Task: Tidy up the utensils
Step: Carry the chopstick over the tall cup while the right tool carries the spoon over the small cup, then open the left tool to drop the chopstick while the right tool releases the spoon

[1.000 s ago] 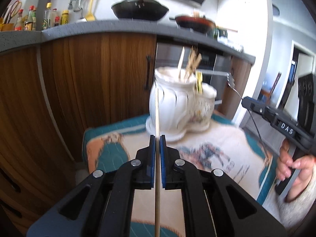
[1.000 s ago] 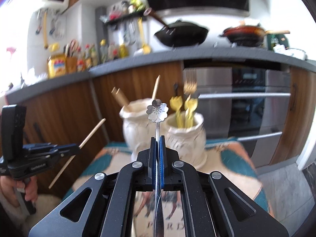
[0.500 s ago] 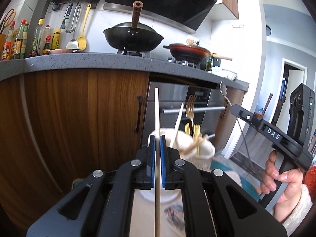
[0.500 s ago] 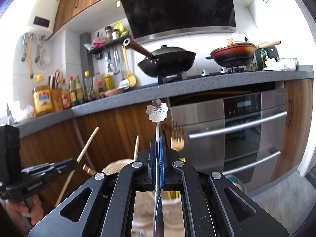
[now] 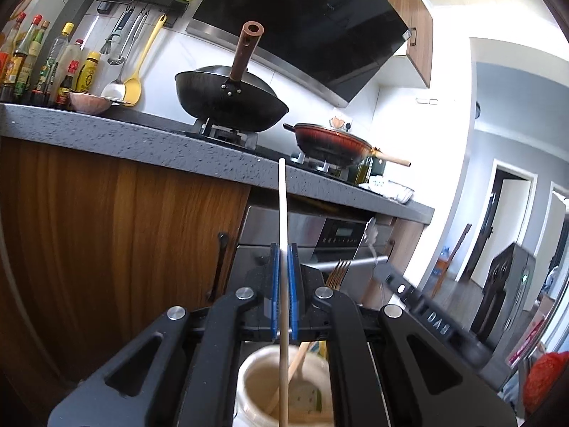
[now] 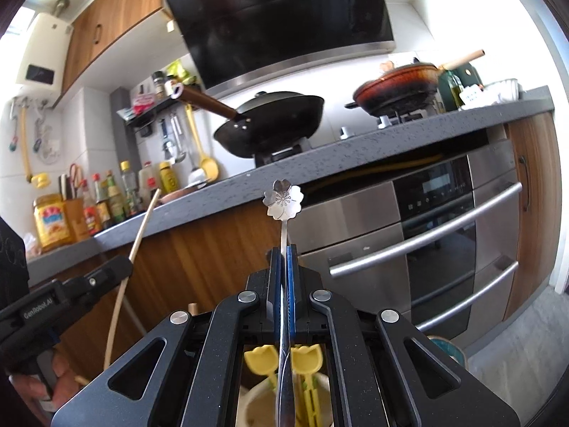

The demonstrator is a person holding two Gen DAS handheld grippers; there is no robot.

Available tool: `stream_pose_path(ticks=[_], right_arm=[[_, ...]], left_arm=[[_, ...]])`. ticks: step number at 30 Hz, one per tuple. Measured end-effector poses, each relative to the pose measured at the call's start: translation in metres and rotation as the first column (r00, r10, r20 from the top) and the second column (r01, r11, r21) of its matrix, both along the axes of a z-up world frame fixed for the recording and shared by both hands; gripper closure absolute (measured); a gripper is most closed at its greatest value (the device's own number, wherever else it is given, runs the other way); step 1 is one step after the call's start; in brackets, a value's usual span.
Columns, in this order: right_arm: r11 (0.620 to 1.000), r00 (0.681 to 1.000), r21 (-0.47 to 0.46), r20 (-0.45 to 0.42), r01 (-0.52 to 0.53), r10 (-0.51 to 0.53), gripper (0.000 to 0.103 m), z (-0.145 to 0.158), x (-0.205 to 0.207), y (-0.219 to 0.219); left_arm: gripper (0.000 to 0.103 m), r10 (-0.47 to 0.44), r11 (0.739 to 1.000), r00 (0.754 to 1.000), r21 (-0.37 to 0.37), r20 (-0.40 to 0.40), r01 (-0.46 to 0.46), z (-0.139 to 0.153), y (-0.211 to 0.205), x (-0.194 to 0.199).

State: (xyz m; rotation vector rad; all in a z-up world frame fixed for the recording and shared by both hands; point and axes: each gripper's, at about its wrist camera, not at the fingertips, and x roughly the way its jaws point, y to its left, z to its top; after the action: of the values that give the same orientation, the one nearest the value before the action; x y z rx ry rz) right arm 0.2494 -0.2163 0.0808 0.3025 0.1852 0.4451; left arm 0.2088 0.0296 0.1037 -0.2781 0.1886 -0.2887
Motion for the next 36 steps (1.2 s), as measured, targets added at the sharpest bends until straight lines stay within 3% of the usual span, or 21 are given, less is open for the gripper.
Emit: stream_pose_path(ticks=[13,30,36], right_arm=[[0.998,1.0,0.055,-0.021,0.018,-0.017,0.099,-0.026,0.018,-0.006],[0.997,1.0,-0.074,-0.002,0.019,-0.019,0.099,-0.032,-0.003,0.005],[0.994,1.0,-0.111,-0.012,-0.002,0.0,0.099,-0.033,-0.024,0.002]], left_arm=[[0.099,0.013,1.0,1.0,0.024,-0.005,-0.013,-0.029,-0.007,0.017],[0.099,0.009,0.997,0.999,0.077,-0.05,-0.005,-0.04,0.002,-0.007],[0.099,-0.006,0.988,0.995,0.15,-0.095,0.02,-0.043,-0.001,-0.022]])
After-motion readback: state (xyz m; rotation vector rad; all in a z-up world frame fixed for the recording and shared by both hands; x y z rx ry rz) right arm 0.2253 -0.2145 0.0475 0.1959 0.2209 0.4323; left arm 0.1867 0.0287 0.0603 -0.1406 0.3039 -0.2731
